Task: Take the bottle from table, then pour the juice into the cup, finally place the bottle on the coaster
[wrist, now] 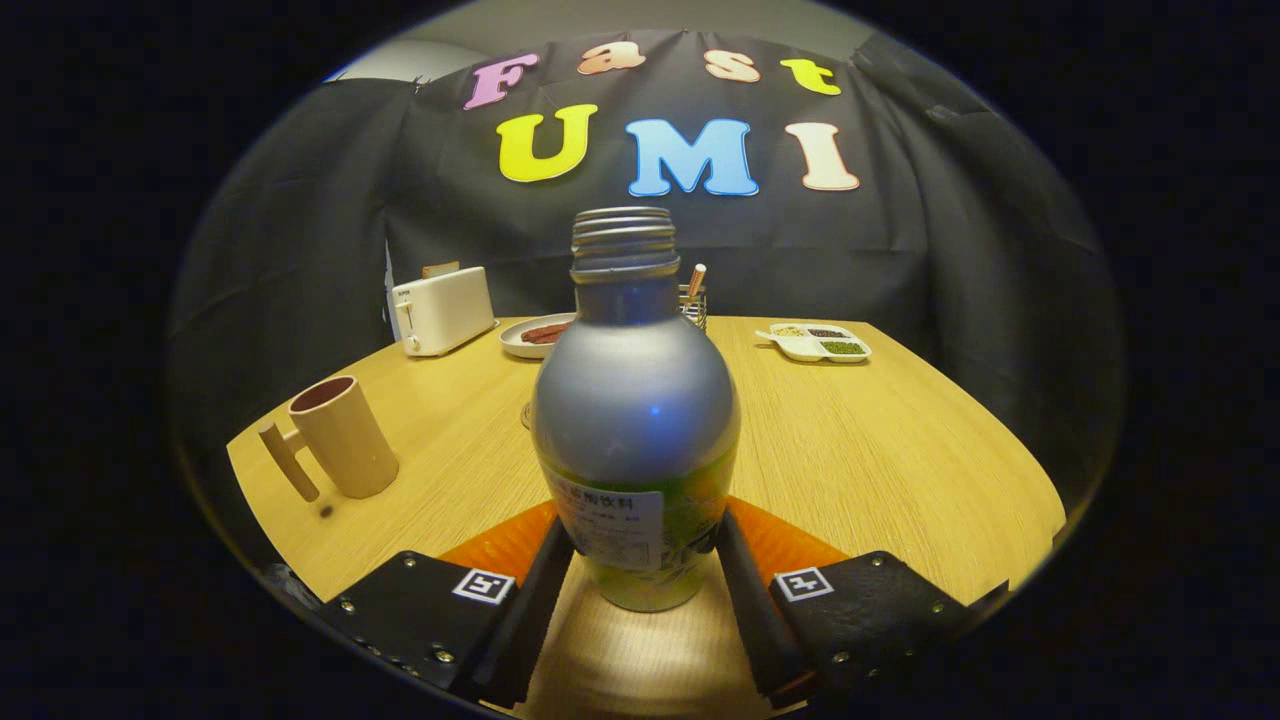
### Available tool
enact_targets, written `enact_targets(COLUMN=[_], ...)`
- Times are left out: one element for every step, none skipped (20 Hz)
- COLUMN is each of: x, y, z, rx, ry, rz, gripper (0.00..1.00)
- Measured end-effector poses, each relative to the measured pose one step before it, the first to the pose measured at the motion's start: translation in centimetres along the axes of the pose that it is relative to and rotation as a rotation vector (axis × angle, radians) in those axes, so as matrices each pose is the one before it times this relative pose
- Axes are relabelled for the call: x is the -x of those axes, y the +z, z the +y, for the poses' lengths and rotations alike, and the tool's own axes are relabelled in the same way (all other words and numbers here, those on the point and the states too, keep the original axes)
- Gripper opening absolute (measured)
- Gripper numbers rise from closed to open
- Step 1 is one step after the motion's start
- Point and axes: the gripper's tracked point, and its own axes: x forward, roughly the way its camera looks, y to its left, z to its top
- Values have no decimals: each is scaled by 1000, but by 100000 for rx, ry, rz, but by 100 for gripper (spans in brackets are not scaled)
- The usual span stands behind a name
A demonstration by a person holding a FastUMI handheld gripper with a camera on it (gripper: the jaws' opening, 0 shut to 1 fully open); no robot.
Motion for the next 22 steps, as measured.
enact_targets(x=[108, 130, 60, 7, 39, 262, 116, 73, -68, -122, -114, -50, -101, -205, -72, -262, -60, -148, -221, -209, -51, -325], y=[171, 23, 236, 66, 470, 497, 632, 764, 842, 539, 655, 593, 679, 571, 684, 456, 498, 309, 528, 407, 405, 282], z=[-61, -378, -189, 94, -143, 147, 242, 234, 214, 199, 420, 251, 326, 308, 407, 304, 324, 280, 261, 235, 48, 228], rx=[279, 1452, 954, 1005, 2108, 2609, 3068, 3636, 4305, 4304, 3915, 4119, 3988, 3774, 3628, 3938, 4078, 3720, 3441, 3349, 3435, 3917], ry=[-647, -2013, -1186, -395, -1762, 749, 472, -103, -12, 68, 60, -14, -4, 356, 347, -67, -163, 124, -182, -192, -754, -218], rz=[542, 915, 613, 1222, -247, 592, 5, -713, -143, -228, -531, -253, -225, -321, -174, -203, 23, 426, 171, 347, 499, 809], gripper=[79, 80, 78, 75, 75, 71, 71, 71, 71, 71, 71, 71, 71, 71, 71, 71, 71, 71, 71, 71, 71, 71])
